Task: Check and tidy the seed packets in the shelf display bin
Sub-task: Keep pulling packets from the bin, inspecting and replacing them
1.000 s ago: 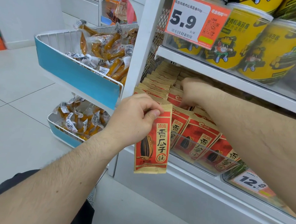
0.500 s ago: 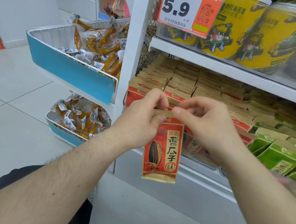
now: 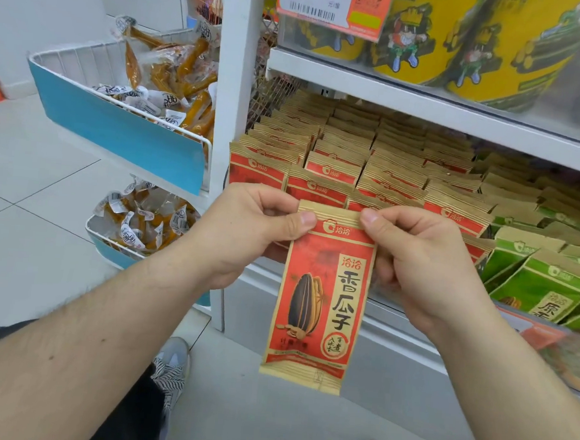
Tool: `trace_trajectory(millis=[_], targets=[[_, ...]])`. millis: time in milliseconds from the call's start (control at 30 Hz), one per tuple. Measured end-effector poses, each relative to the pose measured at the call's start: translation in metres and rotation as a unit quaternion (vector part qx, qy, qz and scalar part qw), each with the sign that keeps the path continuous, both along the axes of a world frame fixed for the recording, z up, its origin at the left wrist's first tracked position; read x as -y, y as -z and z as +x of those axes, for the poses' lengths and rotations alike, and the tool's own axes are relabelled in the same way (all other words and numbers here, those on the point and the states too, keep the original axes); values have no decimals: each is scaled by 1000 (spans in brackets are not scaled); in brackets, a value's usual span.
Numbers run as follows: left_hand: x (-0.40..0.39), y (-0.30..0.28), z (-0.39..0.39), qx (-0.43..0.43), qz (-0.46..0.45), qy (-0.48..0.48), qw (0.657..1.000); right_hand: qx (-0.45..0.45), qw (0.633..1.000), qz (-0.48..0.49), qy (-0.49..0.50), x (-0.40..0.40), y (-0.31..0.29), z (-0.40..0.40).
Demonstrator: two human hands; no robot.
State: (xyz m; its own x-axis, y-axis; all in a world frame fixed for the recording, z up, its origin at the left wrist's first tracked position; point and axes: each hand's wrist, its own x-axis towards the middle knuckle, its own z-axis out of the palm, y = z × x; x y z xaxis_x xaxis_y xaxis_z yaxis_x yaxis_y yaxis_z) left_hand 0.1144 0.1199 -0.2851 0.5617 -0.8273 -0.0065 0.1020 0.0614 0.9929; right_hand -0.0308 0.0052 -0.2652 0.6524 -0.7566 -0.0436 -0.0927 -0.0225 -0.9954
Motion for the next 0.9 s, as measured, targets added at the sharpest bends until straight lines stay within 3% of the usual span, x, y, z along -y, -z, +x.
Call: trace_trajectory(millis=[333, 533, 633, 767, 900], targets=[[5, 1, -9, -17, -4, 19, 1000, 26, 999, 42, 8, 4, -2, -7], [-2, -2, -7, 6, 45, 118, 992, 63, 997, 18, 32, 9, 0, -9], [-1, -1, -6, -3, 26, 75, 997, 29, 999, -6, -19, 10, -2, -11], [-1, -4, -3, -40, -13, 24, 999, -86, 986, -6, -142, 9, 1, -15], [-4, -5, -3, -60, 19, 81, 995, -53, 993, -7, -107, 9, 4, -12]])
